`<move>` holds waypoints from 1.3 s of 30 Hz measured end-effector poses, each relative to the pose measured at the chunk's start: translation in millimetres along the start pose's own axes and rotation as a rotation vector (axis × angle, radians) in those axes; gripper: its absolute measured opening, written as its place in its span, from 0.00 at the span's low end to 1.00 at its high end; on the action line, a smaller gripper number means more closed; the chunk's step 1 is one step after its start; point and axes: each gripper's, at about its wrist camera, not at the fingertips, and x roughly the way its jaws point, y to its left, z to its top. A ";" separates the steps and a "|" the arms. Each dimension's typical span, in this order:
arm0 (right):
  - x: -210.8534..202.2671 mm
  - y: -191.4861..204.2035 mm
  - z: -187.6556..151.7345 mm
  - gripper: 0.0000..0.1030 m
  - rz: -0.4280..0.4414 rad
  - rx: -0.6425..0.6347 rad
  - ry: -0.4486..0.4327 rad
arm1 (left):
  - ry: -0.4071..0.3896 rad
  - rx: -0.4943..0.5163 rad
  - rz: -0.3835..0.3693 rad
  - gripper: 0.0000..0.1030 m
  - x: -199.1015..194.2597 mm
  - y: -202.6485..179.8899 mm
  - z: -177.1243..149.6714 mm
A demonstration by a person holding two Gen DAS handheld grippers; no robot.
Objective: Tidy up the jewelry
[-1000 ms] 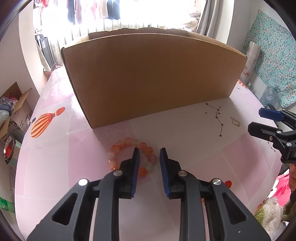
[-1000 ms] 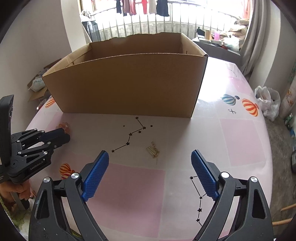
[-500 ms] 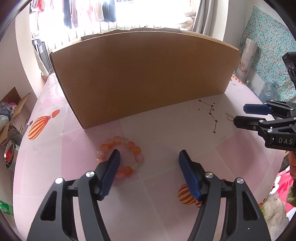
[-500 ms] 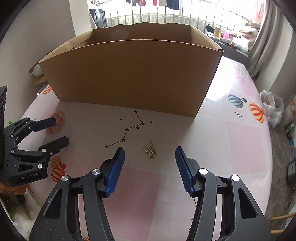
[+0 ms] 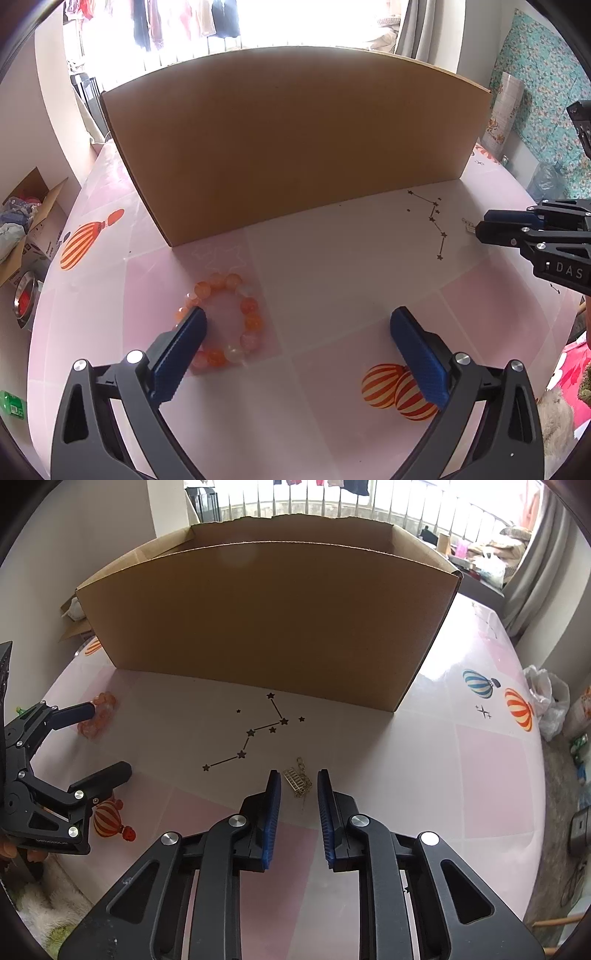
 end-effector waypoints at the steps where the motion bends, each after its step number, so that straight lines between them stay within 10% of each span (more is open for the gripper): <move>1: 1.0 -0.8 -0.3 0.14 0.000 -0.002 0.003 | 0.000 0.000 0.000 0.95 0.0 0.0 0.0; 39: -17.3 -19.1 -18.6 0.00 0.237 0.241 -0.048 | -0.006 0.010 -0.002 0.95 -1.9 2.2 -0.3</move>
